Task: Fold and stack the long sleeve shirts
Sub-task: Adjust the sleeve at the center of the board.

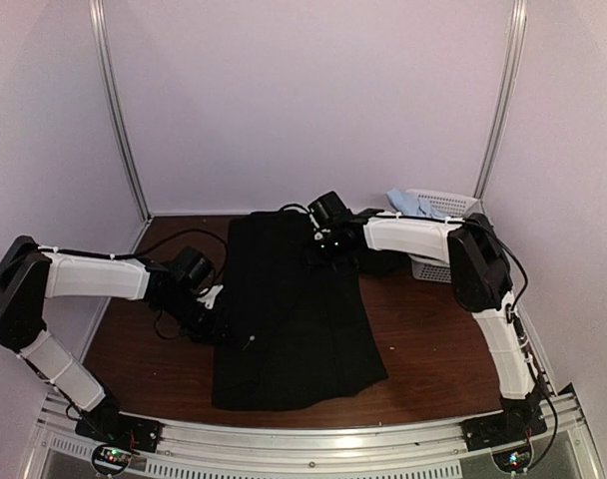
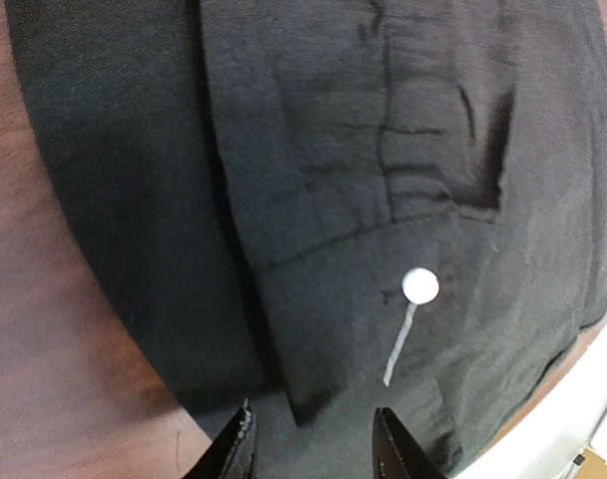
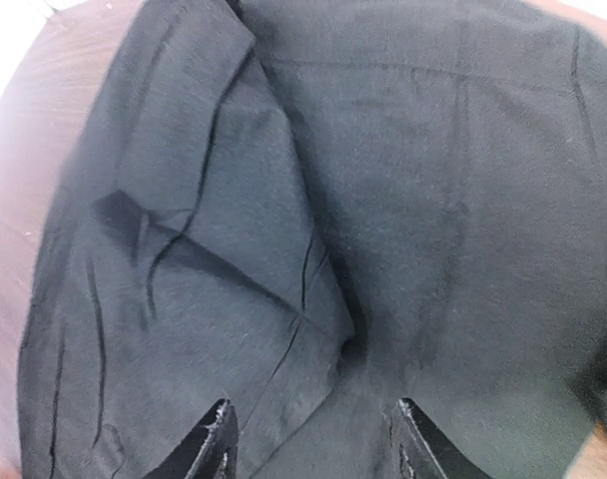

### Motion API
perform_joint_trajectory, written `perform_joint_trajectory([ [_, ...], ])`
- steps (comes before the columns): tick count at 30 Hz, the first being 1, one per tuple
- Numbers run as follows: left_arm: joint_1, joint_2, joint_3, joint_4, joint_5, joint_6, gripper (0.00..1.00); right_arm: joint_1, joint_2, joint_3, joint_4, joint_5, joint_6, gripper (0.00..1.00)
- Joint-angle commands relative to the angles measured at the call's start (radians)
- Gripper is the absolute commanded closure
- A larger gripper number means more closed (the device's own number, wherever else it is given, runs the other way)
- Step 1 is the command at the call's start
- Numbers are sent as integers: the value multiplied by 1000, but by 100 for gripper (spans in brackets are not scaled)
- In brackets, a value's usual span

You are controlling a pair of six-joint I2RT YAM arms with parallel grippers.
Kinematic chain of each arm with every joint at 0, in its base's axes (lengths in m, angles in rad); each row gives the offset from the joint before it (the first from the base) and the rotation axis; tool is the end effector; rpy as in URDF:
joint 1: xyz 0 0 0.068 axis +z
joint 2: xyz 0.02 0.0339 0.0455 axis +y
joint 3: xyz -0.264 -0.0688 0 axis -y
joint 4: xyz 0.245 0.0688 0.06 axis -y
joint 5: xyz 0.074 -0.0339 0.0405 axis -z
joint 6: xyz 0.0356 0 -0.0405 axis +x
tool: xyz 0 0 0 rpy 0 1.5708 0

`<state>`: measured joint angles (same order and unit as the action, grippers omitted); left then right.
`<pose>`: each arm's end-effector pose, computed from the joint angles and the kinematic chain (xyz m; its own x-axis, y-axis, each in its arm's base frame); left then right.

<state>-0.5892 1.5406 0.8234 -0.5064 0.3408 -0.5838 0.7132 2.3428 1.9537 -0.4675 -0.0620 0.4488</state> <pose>0.2201 -0.1614 0.1604 -0.9931 0.0389 -0.1107 0.0850 0.8891 -0.4498 0.3959 0.3454 0.1825 -0.8115 -0.1294 -0.5698 -0.3680 0.8706 0.3264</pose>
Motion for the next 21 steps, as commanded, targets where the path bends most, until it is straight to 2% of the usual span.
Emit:
perform_joint_trajectory([
  [1, -4, 42, 23, 77, -14, -2, 62, 7, -104, -61, 3, 55, -22, 46],
  [4, -4, 50, 22, 84, -9, -2, 73, 9, -141, -100, 17, 57, -25, 45],
  [9, -4, 19, 9, 74, 37, -9, 100, 14, -180, -142, 17, 80, -34, 45],
  [21, -9, -123, -48, -60, 127, -2, 100, 32, -209, -166, -8, 107, -58, 44],
])
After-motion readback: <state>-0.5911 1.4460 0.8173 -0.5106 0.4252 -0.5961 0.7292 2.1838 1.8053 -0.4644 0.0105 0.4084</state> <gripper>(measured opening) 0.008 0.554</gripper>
